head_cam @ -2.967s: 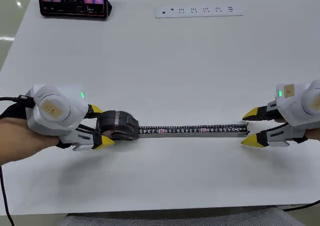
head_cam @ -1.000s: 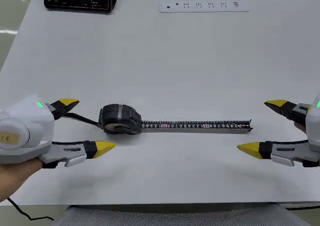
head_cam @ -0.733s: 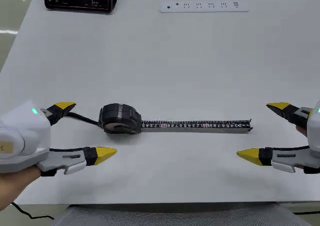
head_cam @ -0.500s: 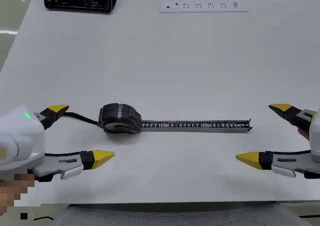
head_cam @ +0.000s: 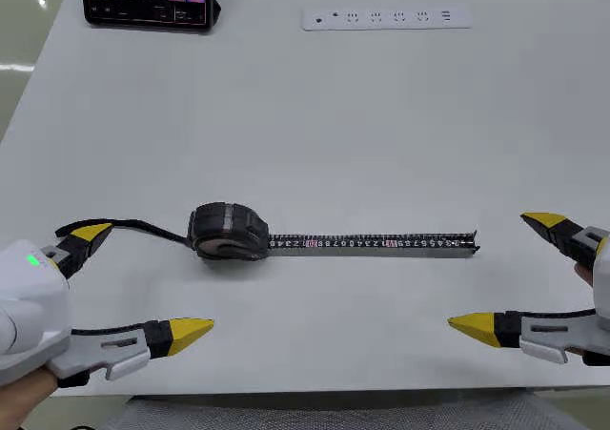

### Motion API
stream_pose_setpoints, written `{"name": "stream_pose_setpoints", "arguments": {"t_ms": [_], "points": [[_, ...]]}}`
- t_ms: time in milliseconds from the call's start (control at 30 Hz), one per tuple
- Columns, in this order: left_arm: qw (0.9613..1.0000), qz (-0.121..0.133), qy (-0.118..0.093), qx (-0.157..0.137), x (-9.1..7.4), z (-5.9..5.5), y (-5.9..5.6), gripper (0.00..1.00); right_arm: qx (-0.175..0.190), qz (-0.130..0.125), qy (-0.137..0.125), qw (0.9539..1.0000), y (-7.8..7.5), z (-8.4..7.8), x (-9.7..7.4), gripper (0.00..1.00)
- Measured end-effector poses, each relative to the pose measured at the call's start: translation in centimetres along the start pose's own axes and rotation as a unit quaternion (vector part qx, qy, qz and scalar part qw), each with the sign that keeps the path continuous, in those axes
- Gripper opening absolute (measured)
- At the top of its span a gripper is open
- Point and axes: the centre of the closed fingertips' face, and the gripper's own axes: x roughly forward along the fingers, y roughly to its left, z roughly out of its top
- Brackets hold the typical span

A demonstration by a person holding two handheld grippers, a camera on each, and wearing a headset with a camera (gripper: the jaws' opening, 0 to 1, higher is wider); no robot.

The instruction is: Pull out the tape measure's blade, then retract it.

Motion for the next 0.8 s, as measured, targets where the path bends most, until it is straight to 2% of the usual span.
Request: {"name": "stream_pose_setpoints", "arguments": {"t_ms": [167,400,800], "points": [[1.0,-0.002,0.007,-0.003,0.0,-0.7,-0.1,0.99,0.005,0.002,0.001,1.0,0.3,-0.4,0.2,0.99],[1.0,-0.002,0.004,-0.009,-0.5,-1.1,-0.2,0.99,0.013,0.0,-0.005,0.9999,0.7,-0.7,0.0,0.99],[0.9999,-0.005,-0.006,-0.014,-0.3,-0.8,-0.4,0.99,0.02,0.001,-0.01,0.9998,0.8,-0.8,0.1,0.99]]}}
